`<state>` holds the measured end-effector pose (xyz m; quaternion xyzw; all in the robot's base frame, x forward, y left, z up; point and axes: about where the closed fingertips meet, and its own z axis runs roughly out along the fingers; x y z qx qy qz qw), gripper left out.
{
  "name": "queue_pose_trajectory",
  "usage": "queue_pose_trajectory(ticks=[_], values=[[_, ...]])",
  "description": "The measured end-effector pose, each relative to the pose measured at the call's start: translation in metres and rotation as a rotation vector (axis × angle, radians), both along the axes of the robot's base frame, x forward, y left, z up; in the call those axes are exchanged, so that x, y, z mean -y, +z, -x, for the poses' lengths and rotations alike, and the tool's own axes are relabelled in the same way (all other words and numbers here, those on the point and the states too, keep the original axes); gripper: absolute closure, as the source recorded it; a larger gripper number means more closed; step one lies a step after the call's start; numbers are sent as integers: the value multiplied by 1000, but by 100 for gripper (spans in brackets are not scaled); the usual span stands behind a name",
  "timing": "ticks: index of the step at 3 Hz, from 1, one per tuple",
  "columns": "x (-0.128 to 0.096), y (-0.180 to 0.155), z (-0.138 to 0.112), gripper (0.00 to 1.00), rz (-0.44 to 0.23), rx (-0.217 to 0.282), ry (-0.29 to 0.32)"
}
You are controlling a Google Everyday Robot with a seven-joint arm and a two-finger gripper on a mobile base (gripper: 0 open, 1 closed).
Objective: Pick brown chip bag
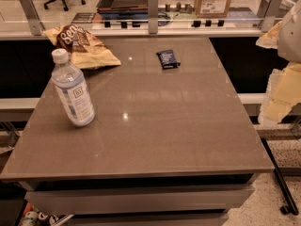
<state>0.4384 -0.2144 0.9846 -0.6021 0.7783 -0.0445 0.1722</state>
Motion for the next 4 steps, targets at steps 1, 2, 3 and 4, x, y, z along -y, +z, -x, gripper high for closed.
queue_pose_trajectory(ticks=[1, 2, 3, 4], values=[[0, 0, 0, 0, 0, 0, 0], [-1, 4, -7, 0, -22, 27, -2], [-8, 6, -28, 0, -106, 67, -31], [-32, -2, -72, 0, -380, 149, -170]])
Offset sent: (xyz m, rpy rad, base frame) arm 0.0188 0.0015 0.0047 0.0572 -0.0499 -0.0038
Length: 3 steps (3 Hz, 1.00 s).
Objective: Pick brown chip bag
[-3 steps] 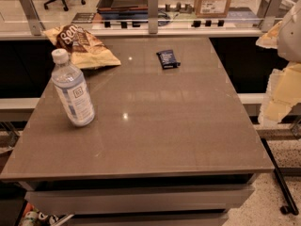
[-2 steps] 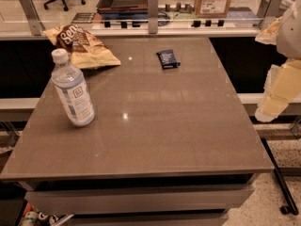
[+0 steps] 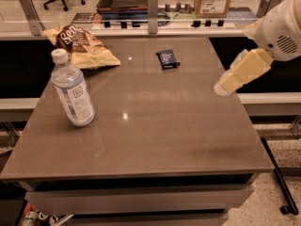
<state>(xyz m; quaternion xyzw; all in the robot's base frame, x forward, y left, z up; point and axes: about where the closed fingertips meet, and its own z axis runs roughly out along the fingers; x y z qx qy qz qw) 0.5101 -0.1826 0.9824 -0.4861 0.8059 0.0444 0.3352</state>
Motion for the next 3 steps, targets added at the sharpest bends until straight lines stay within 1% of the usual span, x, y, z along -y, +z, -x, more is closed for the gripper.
queue_pose_trajectory(ticks=[1, 2, 3], values=[[-12, 2, -26, 0, -120, 72, -76], [-29, 1, -52, 0, -188, 167, -104], [-60, 14, -92, 0, -252, 273, -101]])
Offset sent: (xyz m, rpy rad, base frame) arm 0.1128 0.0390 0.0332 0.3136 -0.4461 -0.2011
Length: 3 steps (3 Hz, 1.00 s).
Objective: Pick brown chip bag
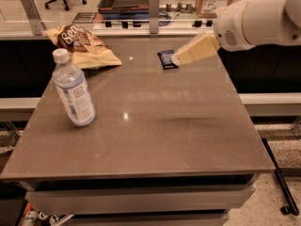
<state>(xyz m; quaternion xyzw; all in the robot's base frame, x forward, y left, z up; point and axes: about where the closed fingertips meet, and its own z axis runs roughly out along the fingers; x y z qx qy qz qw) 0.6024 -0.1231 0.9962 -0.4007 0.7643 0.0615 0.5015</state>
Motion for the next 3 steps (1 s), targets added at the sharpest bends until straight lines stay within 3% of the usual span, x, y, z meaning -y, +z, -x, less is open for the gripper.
queue_pose_trajectory(ticks=[2, 3], values=[[-61, 16, -53, 0, -76, 111, 89], [-89, 19, -65, 0, -80, 125, 162]])
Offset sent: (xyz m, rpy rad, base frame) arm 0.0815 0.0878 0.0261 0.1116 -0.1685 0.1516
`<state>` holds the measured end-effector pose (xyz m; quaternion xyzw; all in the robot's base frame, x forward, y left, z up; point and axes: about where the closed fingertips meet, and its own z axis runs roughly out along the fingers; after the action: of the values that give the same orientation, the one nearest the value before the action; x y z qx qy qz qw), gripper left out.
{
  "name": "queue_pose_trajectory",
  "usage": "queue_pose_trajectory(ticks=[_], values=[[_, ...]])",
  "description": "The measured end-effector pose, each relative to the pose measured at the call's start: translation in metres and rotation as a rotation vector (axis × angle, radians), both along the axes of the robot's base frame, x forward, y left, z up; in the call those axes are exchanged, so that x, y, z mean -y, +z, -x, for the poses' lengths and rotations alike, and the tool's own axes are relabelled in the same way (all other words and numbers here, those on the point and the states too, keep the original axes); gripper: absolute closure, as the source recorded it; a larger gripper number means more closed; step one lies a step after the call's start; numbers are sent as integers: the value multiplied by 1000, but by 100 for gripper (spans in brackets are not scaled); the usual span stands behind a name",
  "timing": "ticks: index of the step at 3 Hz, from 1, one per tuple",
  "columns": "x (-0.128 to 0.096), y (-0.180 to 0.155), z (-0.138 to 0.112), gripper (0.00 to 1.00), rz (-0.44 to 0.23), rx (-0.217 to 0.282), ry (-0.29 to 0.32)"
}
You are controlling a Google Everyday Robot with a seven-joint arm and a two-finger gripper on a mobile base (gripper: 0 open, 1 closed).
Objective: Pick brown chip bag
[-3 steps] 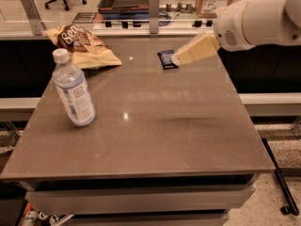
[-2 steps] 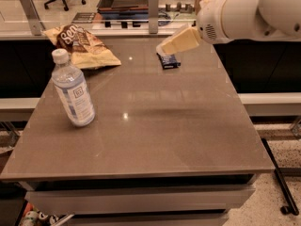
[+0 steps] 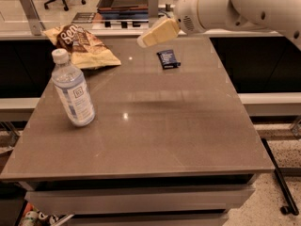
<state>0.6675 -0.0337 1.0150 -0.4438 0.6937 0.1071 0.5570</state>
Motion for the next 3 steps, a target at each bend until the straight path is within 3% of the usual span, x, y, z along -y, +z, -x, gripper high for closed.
queue_pose_trajectory(ticks=[1, 2, 3], values=[[-33, -8, -9, 0, 10, -11, 88], [-33, -8, -9, 0, 10, -12, 88], [-45, -17, -23, 0, 63, -46, 87]])
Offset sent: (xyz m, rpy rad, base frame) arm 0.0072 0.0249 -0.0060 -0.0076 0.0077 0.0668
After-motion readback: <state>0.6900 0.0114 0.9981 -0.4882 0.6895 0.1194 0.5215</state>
